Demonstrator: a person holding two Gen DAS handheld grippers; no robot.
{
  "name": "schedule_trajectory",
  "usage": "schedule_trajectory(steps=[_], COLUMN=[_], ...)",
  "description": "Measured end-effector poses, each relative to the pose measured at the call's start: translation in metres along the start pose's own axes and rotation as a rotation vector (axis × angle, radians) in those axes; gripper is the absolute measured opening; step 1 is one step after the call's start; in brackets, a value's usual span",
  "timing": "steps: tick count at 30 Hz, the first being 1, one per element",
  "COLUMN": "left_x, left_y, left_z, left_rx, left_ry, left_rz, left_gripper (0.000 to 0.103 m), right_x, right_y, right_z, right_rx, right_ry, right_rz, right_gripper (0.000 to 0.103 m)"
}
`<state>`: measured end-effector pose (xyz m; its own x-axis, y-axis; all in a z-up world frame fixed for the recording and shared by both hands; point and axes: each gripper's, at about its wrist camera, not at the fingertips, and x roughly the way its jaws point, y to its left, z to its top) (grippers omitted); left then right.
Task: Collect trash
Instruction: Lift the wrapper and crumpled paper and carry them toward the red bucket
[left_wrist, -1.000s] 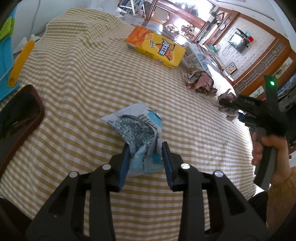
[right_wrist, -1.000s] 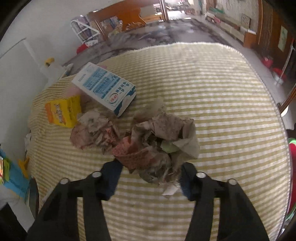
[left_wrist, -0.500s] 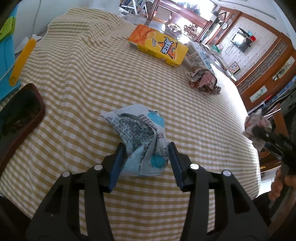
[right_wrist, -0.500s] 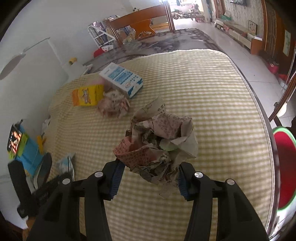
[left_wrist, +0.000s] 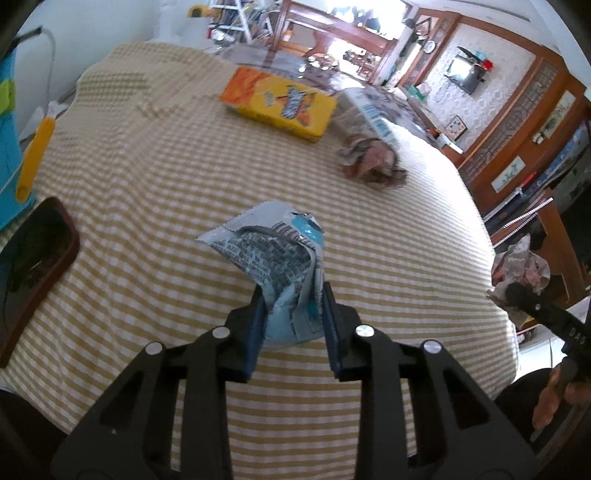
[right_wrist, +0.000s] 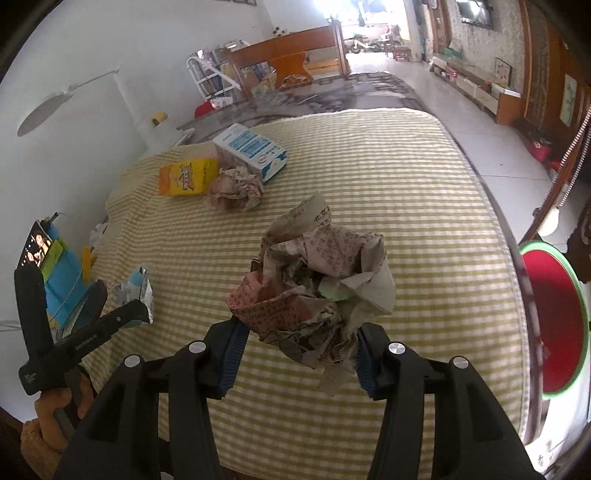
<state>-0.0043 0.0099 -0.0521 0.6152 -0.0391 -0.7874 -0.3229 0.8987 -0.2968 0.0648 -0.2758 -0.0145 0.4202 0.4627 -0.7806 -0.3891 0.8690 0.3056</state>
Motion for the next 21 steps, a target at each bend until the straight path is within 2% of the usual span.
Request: schedule_trajectory(steps=[9, 21], left_x=[-0.013, -0.024], left_y=[-0.053, -0.104], left_z=[0.004, 0.011], left_rx=[0.115, 0.205], left_ry=[-0.034, -0.068], left_rz=[-0.052, -0.116], left_gripper=[0.028, 0.028], right_x=[-0.037, -0.073], right_y=[-0.025, -0.058], right_z=[-0.003, -0.006], right_rx=[0.055, 0.122], right_ry=[-0.048, -0.119], right_rz=[-0.041, -0.071], right_gripper=[0.050, 0.050])
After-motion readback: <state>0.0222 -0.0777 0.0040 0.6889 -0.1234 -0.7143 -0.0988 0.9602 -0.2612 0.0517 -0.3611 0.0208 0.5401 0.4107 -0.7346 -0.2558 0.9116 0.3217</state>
